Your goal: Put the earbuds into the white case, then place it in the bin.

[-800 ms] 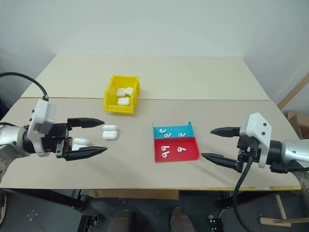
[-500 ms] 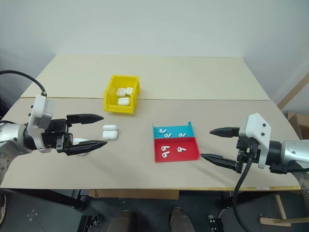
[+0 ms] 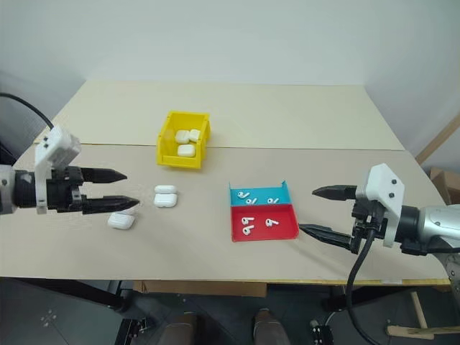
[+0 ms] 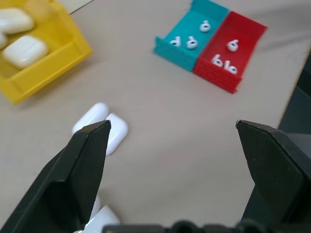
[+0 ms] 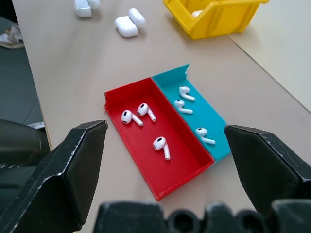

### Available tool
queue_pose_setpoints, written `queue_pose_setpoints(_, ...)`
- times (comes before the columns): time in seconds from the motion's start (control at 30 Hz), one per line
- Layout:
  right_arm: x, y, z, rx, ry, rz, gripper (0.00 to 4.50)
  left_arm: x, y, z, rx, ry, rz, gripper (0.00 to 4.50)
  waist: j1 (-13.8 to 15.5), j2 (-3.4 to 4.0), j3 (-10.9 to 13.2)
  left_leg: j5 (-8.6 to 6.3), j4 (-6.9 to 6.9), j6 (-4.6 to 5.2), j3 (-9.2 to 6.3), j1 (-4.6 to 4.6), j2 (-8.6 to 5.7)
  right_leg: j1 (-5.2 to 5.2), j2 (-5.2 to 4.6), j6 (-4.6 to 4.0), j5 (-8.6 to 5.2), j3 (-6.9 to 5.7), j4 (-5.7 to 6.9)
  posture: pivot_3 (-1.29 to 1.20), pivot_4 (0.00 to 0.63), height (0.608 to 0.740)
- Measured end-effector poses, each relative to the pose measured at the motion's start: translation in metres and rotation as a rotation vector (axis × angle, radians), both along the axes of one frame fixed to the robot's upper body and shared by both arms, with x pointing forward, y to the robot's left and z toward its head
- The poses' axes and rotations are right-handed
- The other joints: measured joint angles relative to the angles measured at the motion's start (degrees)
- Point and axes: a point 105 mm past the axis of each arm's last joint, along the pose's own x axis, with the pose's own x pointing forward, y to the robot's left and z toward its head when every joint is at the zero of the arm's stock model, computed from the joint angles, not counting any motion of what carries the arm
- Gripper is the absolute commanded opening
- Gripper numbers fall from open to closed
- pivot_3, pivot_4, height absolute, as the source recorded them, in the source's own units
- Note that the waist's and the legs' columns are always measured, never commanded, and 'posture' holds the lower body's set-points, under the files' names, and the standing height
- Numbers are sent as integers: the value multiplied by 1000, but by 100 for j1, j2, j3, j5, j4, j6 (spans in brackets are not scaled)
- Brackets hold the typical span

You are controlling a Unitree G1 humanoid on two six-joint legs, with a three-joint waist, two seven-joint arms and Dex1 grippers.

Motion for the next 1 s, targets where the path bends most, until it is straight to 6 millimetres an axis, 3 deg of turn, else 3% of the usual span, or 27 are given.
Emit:
queue_pose_setpoints(0.13, -1, 3, -3, 14, -3, -16, 4466, 15, -1, -1, 35, 120, 185, 4500, -5, -2, 1, 0, 0, 0, -5, -2, -1, 0, 4, 4, -1, -1, 2, 0, 150, 740)
queue_pose_setpoints(0.23, -4, 6, -10, 31, 10, -27, 4466, 26, 13, -8, 76, 186, 359, 4500, -35, -2, 0, 0, 0, 1, -11, -1, -1, 0, 5, -2, 2, 0, 3, 0, 150, 740)
queue_pose_setpoints(0.33, -6, 6, -16, 42, 31, -49, 4466, 37, 28, -30, 193, 236, 513, 4500, -71, -5, 2, 0, 0, 0, -16, -2, -2, -1, 4, -14, 10, 0, 8, 0, 150, 740)
queue_pose_setpoints(0.43, -7, 6, -16, 35, 46, -44, 4466, 35, 28, -45, 279, 308, 541, 4500, -80, -22, 11, 0, 0, 0, -20, -2, -1, -2, 4, -21, 15, -3, 13, 0, 150, 740)
queue_pose_setpoints(0.6, -9, 5, -12, 18, 74, -18, 4466, 32, 29, -41, 331, 384, 595, 4500, -84, -33, 18, 0, 0, -1, -25, -2, -6, -2, -1, -28, 19, -6, 13, 0, 150, 740)
queue_pose_setpoints(0.8, -7, 4, -6, 0, 75, -6, 4466, 29, 29, -75, 404, 484, 704, 4500, -68, -35, 19, 0, 1, -3, -30, -3, -6, -1, -2, -33, 22, -8, 16, 0, 150, 740)
queue_pose_setpoints(1.0, -8, 3, -5, 11, 94, -2, 4466, 39, 27, -95, 428, 497, 831, 4500, 13, -35, 19, 7, 1, -14, -31, -4, -17, 0, -8, -35, 23, -11, 14, 0, 150, 740)
